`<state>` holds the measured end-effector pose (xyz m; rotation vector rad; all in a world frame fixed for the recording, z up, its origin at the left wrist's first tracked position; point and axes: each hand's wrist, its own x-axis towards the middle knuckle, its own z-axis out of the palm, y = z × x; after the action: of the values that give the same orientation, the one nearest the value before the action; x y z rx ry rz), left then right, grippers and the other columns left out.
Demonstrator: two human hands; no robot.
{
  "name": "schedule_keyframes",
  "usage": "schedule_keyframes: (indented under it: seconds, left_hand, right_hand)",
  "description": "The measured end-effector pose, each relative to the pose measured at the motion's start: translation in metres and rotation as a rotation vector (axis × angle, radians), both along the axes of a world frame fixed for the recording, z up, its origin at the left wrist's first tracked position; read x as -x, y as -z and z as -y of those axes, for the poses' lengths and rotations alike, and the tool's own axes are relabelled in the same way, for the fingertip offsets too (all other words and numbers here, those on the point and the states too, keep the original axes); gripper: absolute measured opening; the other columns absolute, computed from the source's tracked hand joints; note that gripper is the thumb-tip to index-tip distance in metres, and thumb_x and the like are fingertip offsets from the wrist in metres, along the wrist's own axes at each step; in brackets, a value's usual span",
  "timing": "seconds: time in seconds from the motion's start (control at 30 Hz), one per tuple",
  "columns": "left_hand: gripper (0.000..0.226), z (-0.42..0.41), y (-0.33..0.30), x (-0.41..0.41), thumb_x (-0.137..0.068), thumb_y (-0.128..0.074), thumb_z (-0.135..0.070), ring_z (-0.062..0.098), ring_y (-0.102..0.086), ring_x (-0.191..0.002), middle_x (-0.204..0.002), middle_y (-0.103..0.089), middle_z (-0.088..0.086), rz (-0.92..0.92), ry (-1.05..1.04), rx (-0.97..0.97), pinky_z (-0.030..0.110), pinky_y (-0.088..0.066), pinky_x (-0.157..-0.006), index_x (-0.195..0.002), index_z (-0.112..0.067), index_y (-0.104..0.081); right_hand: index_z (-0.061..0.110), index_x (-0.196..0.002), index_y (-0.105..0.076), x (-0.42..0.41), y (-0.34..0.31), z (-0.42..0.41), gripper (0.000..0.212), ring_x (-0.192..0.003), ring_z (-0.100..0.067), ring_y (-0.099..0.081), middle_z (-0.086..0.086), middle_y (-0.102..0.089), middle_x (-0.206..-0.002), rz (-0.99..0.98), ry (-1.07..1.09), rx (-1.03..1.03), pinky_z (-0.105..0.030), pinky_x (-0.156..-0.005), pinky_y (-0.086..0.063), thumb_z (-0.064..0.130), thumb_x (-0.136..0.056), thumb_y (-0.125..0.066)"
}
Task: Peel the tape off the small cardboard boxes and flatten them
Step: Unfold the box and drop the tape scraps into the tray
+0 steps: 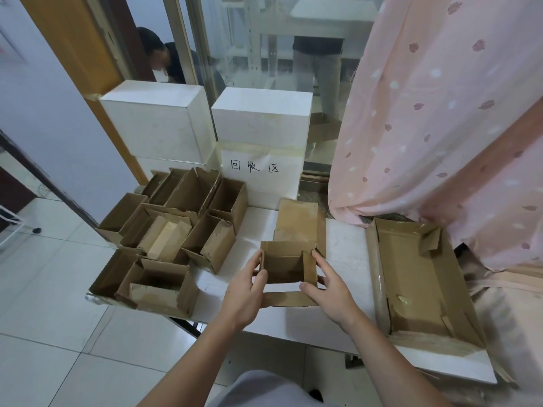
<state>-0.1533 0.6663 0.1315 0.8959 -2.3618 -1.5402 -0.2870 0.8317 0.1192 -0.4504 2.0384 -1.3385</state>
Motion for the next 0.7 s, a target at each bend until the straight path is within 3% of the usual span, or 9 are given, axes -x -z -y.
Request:
schedule_keyframes:
  seconds: [0.07,0.17,0.27,0.37,0.47,0.53,0.6,0.7]
  left_hand:
    - [0.043,-0.001,-0.004,0.000,-0.109,-0.042,-0.046,0.000,-0.049,-0.122,-0.144,-0.044,-0.026,-0.007,0.030,-0.041,0.020,-0.041,-0.098,-0.146,-0.060,-0.025]
    - [0.049,0.002,-0.009,0.000,-0.099,-0.047,-0.066,-0.006,-0.053,-0.118,-0.136,-0.039,-0.040,-0.030,0.054,-0.133,0.004,-0.041,-0.082,-0.142,-0.065,-0.024]
    - [0.095,0.008,-0.004,-0.001,-0.076,-0.048,-0.090,0.003,-0.048,-0.130,-0.152,-0.036,-0.028,-0.034,0.083,-0.167,0.009,-0.044,-0.081,-0.158,-0.052,-0.019]
    - [0.124,0.014,-0.002,-0.004,-0.055,-0.054,-0.102,0.012,-0.054,-0.129,-0.155,-0.034,-0.029,-0.056,0.155,-0.199,0.017,-0.055,-0.083,-0.161,-0.050,-0.016]
    - [0.118,0.016,-0.008,-0.003,-0.057,-0.074,-0.089,-0.009,-0.051,-0.126,-0.148,-0.034,-0.040,-0.068,0.204,-0.197,0.019,-0.055,-0.091,-0.155,-0.059,-0.015]
    - [0.104,0.015,-0.011,-0.002,-0.072,-0.082,-0.068,-0.019,-0.047,-0.124,-0.149,-0.036,-0.038,-0.062,0.218,-0.143,0.010,-0.051,-0.089,-0.152,-0.062,-0.015]
    - [0.095,0.016,-0.012,0.000,-0.082,-0.077,-0.056,-0.012,-0.043,-0.133,-0.155,-0.036,-0.030,-0.040,0.218,-0.047,0.012,-0.049,-0.095,-0.150,-0.066,-0.011]
    - [0.085,0.020,-0.007,0.002,-0.089,-0.068,-0.054,0.004,-0.038,-0.143,-0.161,-0.030,-0.025,-0.018,0.235,0.101,0.035,-0.048,-0.111,-0.148,-0.070,-0.009]
  right_hand:
    - [0.048,-0.155,-0.028,0.001,0.001,0.000,0.078,-0.145,-0.021,-0.037,0.012,-0.033,-0.160,0.010,0.007,0.006,-0.046,-0.116,-0.037,0.031,-0.093,-0.073]
    - [0.049,-0.153,-0.030,0.003,0.002,0.000,0.070,-0.141,-0.021,-0.044,0.013,-0.035,-0.159,0.043,0.027,0.047,-0.044,-0.116,-0.040,0.034,-0.096,-0.068]
    - [0.046,-0.153,-0.031,0.006,-0.002,0.001,0.056,-0.128,-0.007,-0.051,0.017,-0.045,-0.148,0.108,0.077,0.109,-0.030,-0.105,-0.042,0.032,-0.104,-0.055]
    - [0.051,-0.149,-0.037,0.009,-0.006,0.004,0.046,-0.127,-0.005,-0.051,0.020,-0.052,-0.141,0.197,0.153,0.137,-0.038,-0.111,-0.043,0.049,-0.103,-0.043]
    - [0.057,-0.146,-0.039,0.015,0.006,0.003,0.063,-0.130,-0.019,-0.055,0.015,-0.052,-0.147,0.254,0.173,0.126,-0.052,-0.112,-0.044,0.075,-0.086,-0.040]
    - [0.053,-0.143,-0.045,0.016,0.008,0.003,0.055,-0.121,-0.024,-0.063,0.008,-0.058,-0.141,0.307,0.208,0.142,-0.053,-0.106,-0.050,0.074,-0.093,-0.039]
    - [0.043,-0.137,-0.056,0.017,0.007,0.005,0.042,-0.112,-0.029,-0.068,-0.002,-0.064,-0.134,0.375,0.274,0.186,-0.052,-0.098,-0.056,0.060,-0.103,-0.038]
    - [0.028,-0.128,-0.066,0.020,0.009,0.005,0.039,-0.104,-0.036,-0.072,-0.012,-0.065,-0.128,0.505,0.386,0.258,-0.056,-0.094,-0.057,0.049,-0.106,-0.042]
